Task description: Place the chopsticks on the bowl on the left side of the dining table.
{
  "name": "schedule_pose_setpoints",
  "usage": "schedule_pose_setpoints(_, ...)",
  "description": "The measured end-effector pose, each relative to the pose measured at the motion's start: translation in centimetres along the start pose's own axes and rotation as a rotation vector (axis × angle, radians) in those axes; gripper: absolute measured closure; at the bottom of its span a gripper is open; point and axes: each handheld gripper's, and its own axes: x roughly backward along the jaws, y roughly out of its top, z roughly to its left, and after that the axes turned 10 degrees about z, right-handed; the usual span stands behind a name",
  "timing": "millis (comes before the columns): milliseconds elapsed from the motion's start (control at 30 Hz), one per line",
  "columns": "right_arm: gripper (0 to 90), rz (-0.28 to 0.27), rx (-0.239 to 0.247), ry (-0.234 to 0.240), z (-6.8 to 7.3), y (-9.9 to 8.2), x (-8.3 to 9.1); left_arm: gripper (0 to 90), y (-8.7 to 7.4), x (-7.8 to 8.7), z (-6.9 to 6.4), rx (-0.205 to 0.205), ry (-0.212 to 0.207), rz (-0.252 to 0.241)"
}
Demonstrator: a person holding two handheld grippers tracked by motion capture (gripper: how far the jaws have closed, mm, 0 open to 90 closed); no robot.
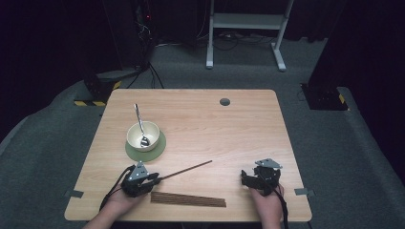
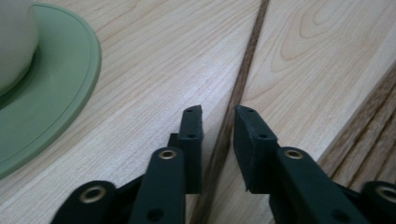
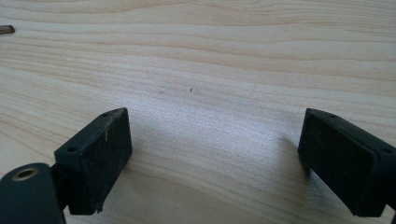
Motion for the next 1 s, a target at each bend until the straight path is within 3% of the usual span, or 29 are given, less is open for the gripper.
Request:
schedule_pose_setpoints(167, 9.4, 0.000, 0.000, 0.000, 0.0, 0.0, 0.0, 80.5, 0.0, -0.1, 0.0, -0.013, -0.021, -0.004)
schedule_pose_setpoints(433, 9.5, 0.000, 0.000, 0.000, 0.0, 0.0, 0.0, 83.0, 0.0, -0.1, 0.6, 0.029, -0.067, -0.009)
schedule_pose_setpoints(767, 9.5, 0.000, 0.002, 0.004, 0.0, 0.0, 0.0, 83.2, -0.1, 0.1, 0.7, 0.030, -0.042, -0.003)
schedule_pose_setpoints(1000, 9.5, 0.000, 0.003, 0.004, 0.0, 0.0, 0.0, 83.4, -0.1, 0.8, 1.1, 0.058, -0.050, -0.047)
